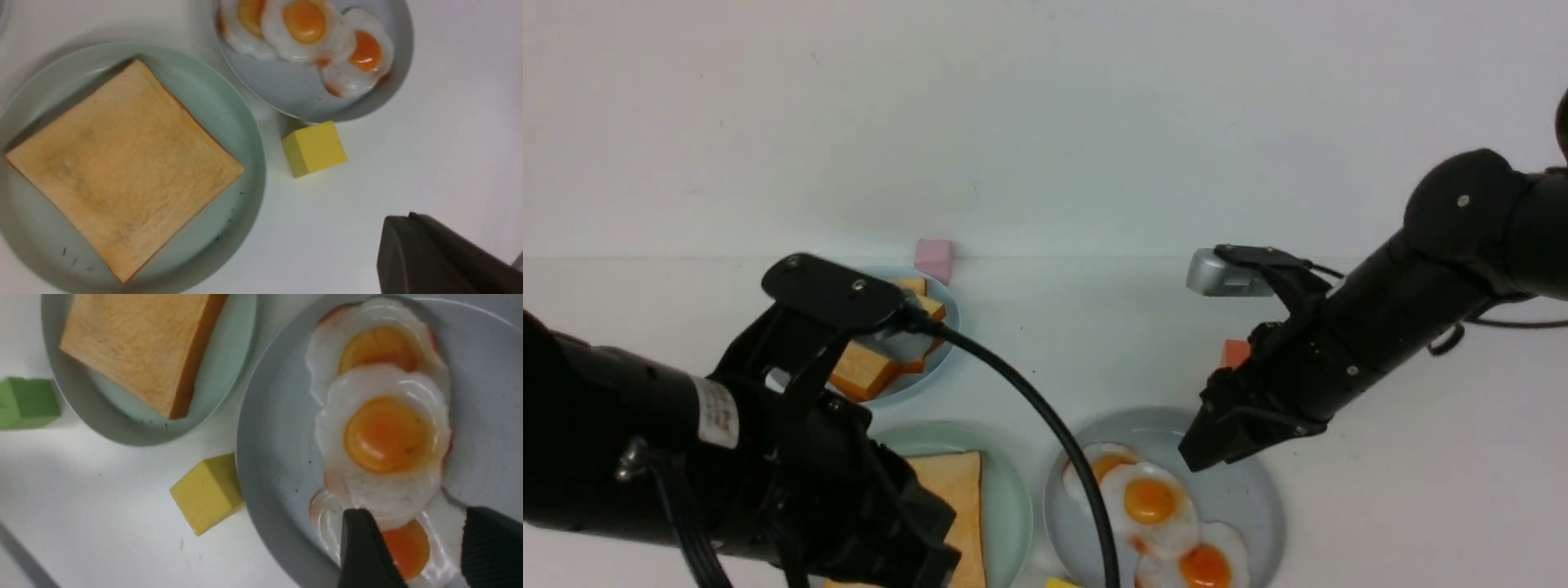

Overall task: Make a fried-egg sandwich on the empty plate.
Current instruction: Use the right arm to grab a fried egg

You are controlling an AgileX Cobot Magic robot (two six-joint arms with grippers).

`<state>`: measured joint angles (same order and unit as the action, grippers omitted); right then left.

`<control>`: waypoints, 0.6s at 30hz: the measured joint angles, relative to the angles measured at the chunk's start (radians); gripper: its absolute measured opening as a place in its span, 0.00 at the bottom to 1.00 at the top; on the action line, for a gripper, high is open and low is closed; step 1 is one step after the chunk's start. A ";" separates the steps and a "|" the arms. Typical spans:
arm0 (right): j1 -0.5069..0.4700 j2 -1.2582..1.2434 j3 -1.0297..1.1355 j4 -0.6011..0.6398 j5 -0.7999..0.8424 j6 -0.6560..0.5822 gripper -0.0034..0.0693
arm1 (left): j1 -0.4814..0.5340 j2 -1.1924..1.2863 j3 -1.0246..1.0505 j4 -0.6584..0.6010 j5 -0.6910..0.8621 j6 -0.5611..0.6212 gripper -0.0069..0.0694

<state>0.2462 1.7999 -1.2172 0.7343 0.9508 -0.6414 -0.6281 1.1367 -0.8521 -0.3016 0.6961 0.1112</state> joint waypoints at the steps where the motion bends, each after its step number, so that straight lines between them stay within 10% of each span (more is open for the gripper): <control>1: -0.034 0.027 -0.003 0.066 0.021 -0.064 0.53 | -0.001 0.003 0.001 0.004 -0.002 -0.007 0.07; 18: -0.085 0.224 -0.005 0.234 0.012 -0.196 0.53 | -0.001 0.004 0.005 0.005 -0.007 -0.015 0.07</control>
<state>0.1613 2.0236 -1.2220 0.9682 0.9626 -0.8370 -0.6293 1.1408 -0.8473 -0.2966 0.6891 0.0965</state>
